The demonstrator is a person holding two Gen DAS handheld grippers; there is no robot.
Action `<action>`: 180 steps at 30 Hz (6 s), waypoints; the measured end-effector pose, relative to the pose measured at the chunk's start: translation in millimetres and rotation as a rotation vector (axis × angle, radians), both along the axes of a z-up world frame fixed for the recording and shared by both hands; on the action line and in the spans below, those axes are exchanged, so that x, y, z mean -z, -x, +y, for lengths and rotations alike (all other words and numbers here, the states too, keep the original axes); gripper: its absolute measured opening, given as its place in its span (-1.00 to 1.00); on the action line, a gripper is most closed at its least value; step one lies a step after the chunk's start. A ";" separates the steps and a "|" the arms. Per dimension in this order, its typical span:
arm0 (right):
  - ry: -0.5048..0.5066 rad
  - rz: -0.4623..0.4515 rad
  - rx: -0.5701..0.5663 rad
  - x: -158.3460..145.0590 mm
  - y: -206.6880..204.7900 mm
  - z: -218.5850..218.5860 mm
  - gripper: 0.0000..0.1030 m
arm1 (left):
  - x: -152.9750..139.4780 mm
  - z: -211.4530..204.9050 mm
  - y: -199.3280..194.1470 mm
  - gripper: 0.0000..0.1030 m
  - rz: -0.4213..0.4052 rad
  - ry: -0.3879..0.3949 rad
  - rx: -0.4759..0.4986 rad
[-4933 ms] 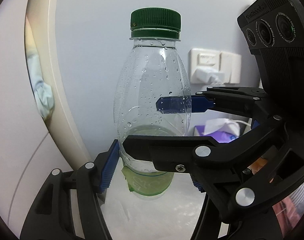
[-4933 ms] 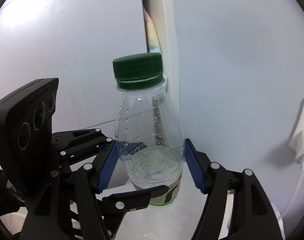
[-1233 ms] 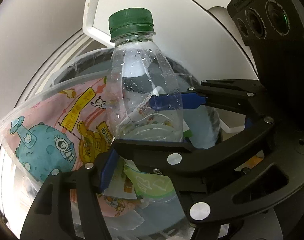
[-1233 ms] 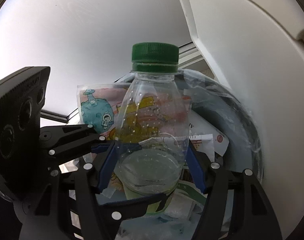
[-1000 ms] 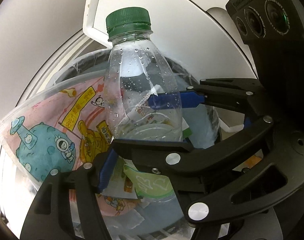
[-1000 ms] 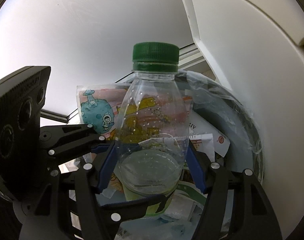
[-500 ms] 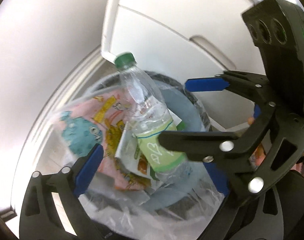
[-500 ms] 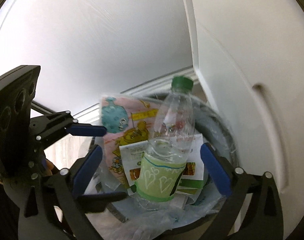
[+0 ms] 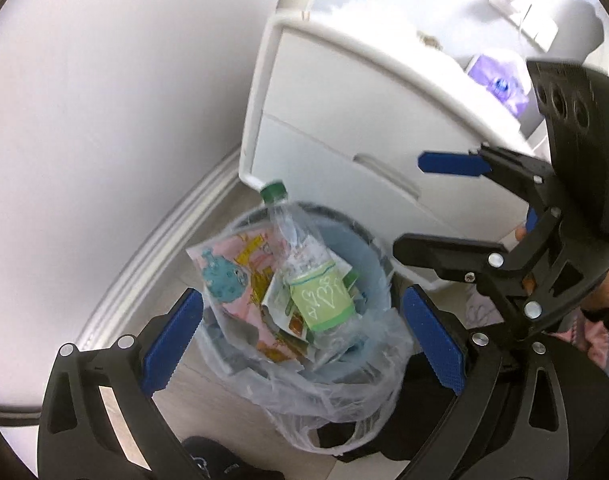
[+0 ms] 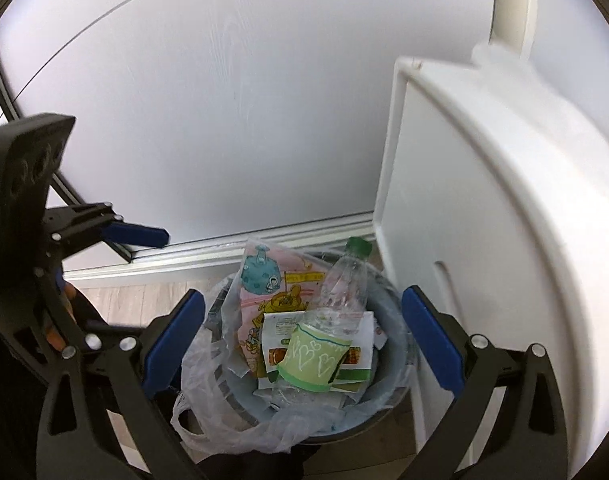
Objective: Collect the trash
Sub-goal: 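Move both tools up to the clear plastic bag on the nightstand, then close the left gripper on the plastic bag while the right gripper closes on it, then lift the plastic bag with both grippers and carry it over the bin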
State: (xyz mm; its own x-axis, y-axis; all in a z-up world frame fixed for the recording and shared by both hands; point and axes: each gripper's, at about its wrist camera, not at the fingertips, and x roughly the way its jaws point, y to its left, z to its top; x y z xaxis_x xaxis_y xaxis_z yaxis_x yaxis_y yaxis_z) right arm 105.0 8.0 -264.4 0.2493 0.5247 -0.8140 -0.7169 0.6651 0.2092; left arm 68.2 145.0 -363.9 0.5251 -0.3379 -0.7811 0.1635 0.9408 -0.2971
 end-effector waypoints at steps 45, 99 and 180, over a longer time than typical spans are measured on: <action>-0.121 -0.095 0.576 -112.7 -85.8 -228.8 0.86 | -171.6 -106.3 -95.5 0.89 -0.241 0.000 0.179; 0.090 0.044 0.457 -12.7 -239.5 -172.2 0.18 | -82.1 -115.0 -255.3 -0.29 -0.020 0.160 0.120; -0.001 -0.024 0.185 -113.4 -7.6 -43.5 -0.85 | -161.1 -37.6 9.7 -1.00 -0.182 0.051 -0.019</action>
State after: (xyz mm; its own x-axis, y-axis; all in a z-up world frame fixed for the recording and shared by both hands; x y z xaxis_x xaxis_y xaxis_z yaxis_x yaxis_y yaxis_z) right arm 112.6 -35.5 -151.0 0.3606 0.4691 -0.8062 -0.5875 0.7856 0.1944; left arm 58.5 107.5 -202.8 0.6627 -0.3634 -0.6548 0.2009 0.9286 -0.3120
